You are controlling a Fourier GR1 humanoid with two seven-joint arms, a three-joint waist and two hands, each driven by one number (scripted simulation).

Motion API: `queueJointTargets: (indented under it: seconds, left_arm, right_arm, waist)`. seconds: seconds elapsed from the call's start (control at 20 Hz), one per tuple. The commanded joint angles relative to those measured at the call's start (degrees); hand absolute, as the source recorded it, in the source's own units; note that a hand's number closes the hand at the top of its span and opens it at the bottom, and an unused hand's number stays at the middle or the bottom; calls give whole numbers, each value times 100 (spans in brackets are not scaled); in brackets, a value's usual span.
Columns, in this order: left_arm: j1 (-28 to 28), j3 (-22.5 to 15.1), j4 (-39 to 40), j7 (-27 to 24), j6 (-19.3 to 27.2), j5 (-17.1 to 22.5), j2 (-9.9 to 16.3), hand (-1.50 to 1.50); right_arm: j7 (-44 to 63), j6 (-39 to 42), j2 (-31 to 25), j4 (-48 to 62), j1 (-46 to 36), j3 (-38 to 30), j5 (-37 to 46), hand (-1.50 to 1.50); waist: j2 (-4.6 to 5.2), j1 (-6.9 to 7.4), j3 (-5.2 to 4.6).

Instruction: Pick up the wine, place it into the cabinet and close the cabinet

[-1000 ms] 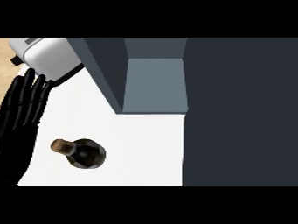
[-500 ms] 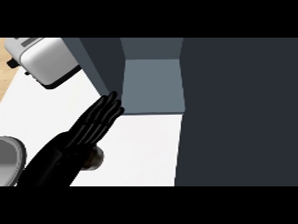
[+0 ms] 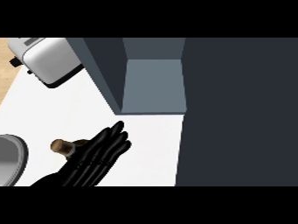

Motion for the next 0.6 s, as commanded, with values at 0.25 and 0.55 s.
queueJointTargets:
  seconds: [0.25, 0.55]
  left_arm:
    - [-223, -862, -920, 896, 955, -879, -177, -150]
    - [-73, -1070, -1197, 1139, 986, -1207, -155, -150]
  right_arm:
    - [862, -180, -148, -1331, 235, 32, -269, -150]
    - [1090, -366, -136, -1497, 248, 199, -142, -150]
  waist:
    - [-18, 16, 1]
    - [-14, 24, -2]
